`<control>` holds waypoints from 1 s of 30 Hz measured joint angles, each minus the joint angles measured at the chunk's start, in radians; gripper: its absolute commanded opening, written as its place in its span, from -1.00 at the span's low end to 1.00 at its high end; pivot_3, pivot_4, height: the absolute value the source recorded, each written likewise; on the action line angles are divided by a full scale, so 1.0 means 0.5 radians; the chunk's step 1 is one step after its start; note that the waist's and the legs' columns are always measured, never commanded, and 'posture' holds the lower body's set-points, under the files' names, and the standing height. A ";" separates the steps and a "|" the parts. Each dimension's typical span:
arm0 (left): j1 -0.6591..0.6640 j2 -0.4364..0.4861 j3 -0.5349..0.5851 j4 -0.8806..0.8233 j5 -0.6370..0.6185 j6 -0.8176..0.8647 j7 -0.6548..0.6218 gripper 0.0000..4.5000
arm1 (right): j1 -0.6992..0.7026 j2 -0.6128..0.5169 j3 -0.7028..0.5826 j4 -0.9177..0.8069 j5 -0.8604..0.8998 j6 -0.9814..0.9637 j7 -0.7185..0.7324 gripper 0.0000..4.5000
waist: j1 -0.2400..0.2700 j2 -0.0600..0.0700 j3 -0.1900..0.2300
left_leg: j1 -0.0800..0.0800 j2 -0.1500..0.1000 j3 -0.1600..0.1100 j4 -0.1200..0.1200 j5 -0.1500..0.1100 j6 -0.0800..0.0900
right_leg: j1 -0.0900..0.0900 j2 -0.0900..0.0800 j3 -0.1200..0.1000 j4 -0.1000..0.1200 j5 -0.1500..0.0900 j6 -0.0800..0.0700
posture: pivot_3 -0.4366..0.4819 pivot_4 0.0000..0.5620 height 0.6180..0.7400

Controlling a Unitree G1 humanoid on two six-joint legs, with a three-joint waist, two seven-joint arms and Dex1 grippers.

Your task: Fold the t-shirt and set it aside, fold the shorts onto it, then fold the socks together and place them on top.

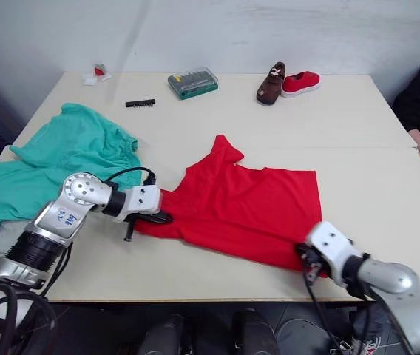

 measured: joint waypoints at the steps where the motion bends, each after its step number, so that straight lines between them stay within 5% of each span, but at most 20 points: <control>1: -0.004 0.003 0.017 0.044 0.000 -0.029 0.005 -1.00 | 0.087 -0.017 -0.099 0.028 0.000 -0.021 0.038 -0.99 | 0.000 -0.001 0.000 | 0.001 0.000 0.000 0.000 -0.002 0.004 | 0.001 0.000 0.000 0.000 0.000 0.000 | -0.05 -0.47 1.00; 7: -0.037 -0.021 0.092 0.171 -0.013 -0.031 -0.009 -1.00 | 0.201 0.036 -0.422 0.183 0.060 -0.134 0.171 -0.99 | -0.016 0.003 0.000 | 0.001 0.001 0.001 -0.002 0.000 0.004 | -0.002 0.001 0.000 0.001 0.001 -0.002 | -0.05 -0.47 1.00; 11: 0.041 -0.028 0.174 0.064 -0.159 0.137 -0.126 -1.00 | 0.172 0.111 -0.587 -0.122 0.408 -0.048 0.283 -0.99 | -0.014 0.008 0.005 | -0.002 0.001 -0.001 -0.011 0.006 -0.007 | -0.008 0.002 0.000 0.002 0.000 -0.003 | -0.05 -0.47 1.00; 21: 0.141 0.018 0.193 -0.092 -0.163 0.172 -0.204 -1.00 | 0.230 0.206 -0.078 -0.218 0.117 0.042 0.014 -0.99 | -0.008 0.005 0.007 | -0.005 -0.002 0.001 -0.015 0.010 -0.013 | -0.009 0.001 0.000 -0.005 -0.001 -0.001 | -0.05 -0.47 1.00; 30: 0.019 0.046 0.192 0.230 -0.018 -0.245 -0.181 -1.00 | 0.351 0.128 -0.428 0.076 -0.004 -0.229 0.132 -0.99 | 0.002 -0.002 0.002 | 0.000 -0.003 0.000 -0.019 0.004 -0.001 | -0.005 0.000 0.000 -0.007 0.000 -0.001 | -0.05 -0.47 1.00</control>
